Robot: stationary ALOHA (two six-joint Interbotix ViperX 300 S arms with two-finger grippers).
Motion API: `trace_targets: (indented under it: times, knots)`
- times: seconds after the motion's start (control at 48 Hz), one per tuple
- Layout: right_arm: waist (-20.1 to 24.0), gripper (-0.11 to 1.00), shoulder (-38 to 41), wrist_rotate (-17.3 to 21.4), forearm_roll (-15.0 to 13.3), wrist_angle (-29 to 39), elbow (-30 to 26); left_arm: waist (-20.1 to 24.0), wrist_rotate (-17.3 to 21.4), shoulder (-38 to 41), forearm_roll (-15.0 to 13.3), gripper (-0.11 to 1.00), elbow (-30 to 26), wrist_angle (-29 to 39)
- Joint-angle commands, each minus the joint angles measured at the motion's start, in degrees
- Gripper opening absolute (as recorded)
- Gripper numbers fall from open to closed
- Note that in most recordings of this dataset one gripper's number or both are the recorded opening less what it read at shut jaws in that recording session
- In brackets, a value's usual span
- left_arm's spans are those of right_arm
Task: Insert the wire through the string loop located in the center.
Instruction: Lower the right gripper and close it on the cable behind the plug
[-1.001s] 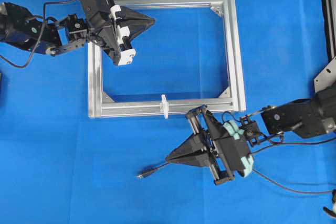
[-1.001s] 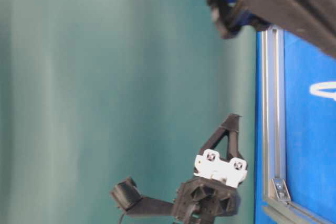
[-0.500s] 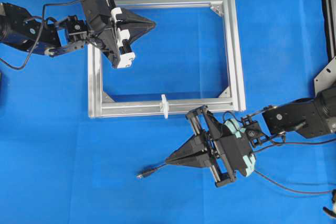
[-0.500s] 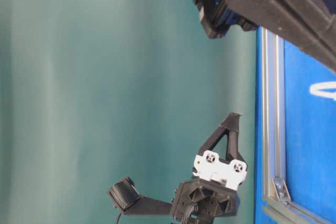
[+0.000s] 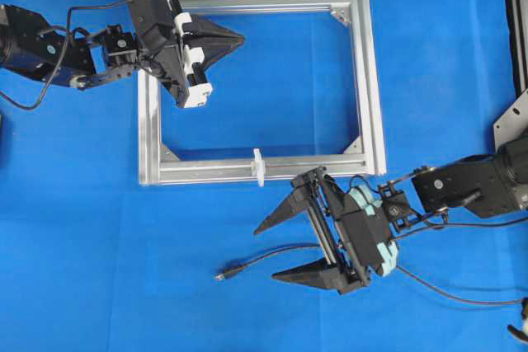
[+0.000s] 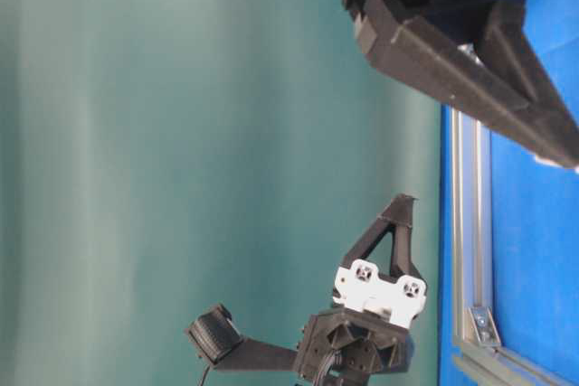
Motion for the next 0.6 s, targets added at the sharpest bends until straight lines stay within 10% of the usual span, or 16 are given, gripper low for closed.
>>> trace_targets:
  times: [0.0, 0.584]
  knots:
    - [0.2, 0.9, -1.6, 0.1, 0.1, 0.2, -1.1, 0.2, 0.2, -1.7, 0.1, 0.0, -0.5, -0.3]
    - [0.3, 0.93, 6.4, 0.3, 1.6, 5.2, -5.7, 0.4, 0.2, -1.7, 0.2, 0.0, -0.5, 0.1]
